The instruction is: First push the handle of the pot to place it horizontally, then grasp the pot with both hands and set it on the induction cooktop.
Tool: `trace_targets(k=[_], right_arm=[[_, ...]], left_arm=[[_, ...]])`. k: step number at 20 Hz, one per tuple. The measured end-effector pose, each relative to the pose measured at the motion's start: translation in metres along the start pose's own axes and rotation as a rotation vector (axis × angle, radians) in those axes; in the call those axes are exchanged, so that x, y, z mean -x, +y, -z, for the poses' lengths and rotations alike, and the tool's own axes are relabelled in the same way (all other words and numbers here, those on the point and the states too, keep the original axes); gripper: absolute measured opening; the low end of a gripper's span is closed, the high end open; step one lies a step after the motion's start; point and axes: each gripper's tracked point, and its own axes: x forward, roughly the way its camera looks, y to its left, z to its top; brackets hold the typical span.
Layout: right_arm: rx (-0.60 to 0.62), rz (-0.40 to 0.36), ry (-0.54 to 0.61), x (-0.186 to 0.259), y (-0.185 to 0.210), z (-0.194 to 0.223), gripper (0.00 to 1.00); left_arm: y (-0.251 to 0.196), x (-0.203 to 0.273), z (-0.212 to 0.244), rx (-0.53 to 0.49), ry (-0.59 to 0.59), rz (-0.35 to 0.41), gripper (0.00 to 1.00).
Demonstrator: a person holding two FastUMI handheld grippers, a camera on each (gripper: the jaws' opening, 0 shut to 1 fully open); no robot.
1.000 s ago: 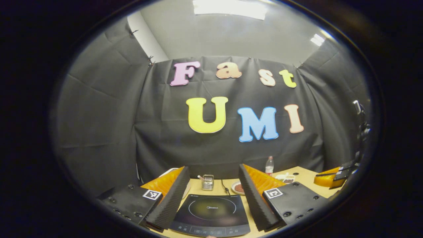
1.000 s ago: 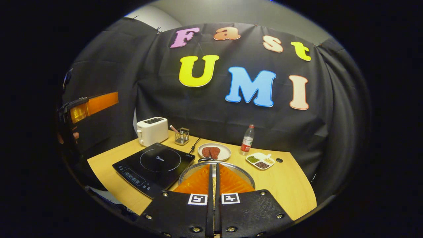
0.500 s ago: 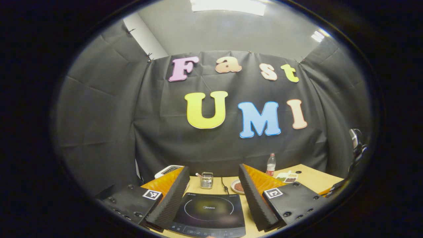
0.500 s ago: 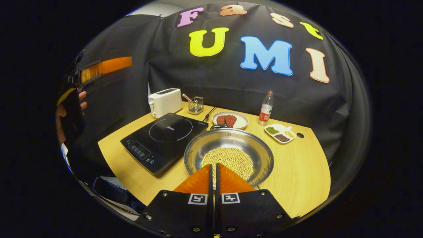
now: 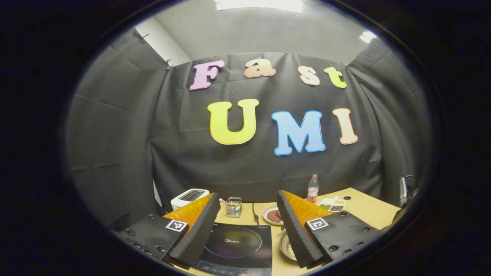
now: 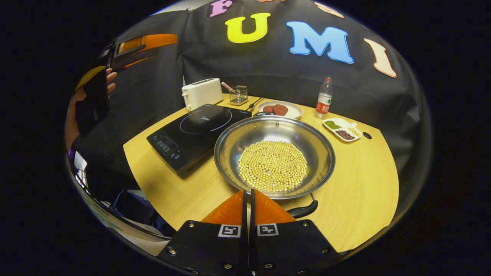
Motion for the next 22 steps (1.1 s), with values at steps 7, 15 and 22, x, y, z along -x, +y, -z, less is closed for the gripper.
trace_targets(k=[7,15,22], right_arm=[[-0.012,-0.045,0.099,-0.013,-0.02,0.028,0.01],[-0.006,-0.012,0.124,-0.018,-0.057,0.032,0.01],[-0.074,0.062,0.119,-0.025,-0.1,0.024,0.01]], left_arm=[[-0.018,-0.012,0.008,-0.013,0.027,-0.019,0.98],[-0.034,-0.023,0.017,-0.014,0.049,-0.032,0.94],[-0.042,-0.029,0.028,-0.011,0.07,-0.048,0.97]])
